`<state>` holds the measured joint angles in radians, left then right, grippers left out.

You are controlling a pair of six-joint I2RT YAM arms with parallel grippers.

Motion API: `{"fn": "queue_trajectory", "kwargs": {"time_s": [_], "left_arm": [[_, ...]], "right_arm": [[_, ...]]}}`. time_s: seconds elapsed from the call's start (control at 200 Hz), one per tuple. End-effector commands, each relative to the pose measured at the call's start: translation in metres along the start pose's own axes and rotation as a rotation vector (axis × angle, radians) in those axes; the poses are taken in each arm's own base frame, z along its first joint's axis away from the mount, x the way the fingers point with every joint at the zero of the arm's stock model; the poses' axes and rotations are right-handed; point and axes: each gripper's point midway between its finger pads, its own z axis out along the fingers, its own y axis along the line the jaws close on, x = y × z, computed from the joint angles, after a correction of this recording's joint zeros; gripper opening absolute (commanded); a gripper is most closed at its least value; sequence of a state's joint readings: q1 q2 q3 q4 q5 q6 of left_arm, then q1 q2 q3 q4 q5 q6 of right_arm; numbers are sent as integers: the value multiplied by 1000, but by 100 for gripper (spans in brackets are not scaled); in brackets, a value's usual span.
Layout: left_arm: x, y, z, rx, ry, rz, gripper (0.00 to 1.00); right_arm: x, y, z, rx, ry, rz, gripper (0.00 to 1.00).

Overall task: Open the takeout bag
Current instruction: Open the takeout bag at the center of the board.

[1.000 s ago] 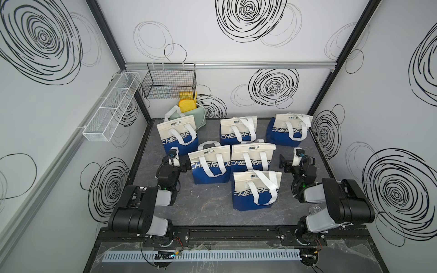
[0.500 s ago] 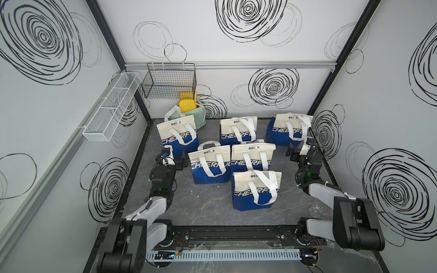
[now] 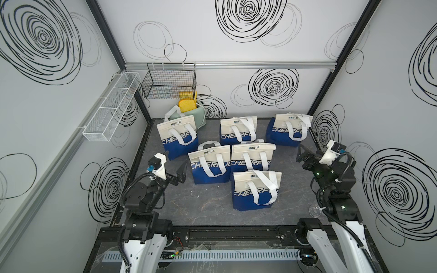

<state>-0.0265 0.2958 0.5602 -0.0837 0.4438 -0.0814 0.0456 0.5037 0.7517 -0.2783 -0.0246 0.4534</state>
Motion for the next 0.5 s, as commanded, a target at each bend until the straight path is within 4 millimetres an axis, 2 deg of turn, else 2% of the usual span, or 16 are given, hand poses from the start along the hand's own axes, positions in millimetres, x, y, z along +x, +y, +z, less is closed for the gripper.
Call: {"fn": "queue_trajectory", "kwargs": {"time_s": [0.0,0.065,0.13,0.245,0.34,0.4,0.495], "left_arm": [[-5,-56,-20,273,58,-115,91],[-23,-71,-27,347,35,-150,89],[-31,-82,-31,411,59,-166,85],[-35,-97,-40,491,117,-165,83],[-33,-108,-47,545,140,-200,78],[-25,-111,-50,566,169,-214,73],[-13,-115,-49,596,209,-253,68]], "right_arm": [[15,15,-29,-25,179,48,96],[-1,27,-46,-43,191,40,94],[-15,43,-62,-85,215,29,91],[-14,80,-86,-249,343,35,85],[-2,117,-106,-454,488,104,82],[3,137,-119,-583,569,145,80],[-3,153,-129,-672,624,158,78]]}}
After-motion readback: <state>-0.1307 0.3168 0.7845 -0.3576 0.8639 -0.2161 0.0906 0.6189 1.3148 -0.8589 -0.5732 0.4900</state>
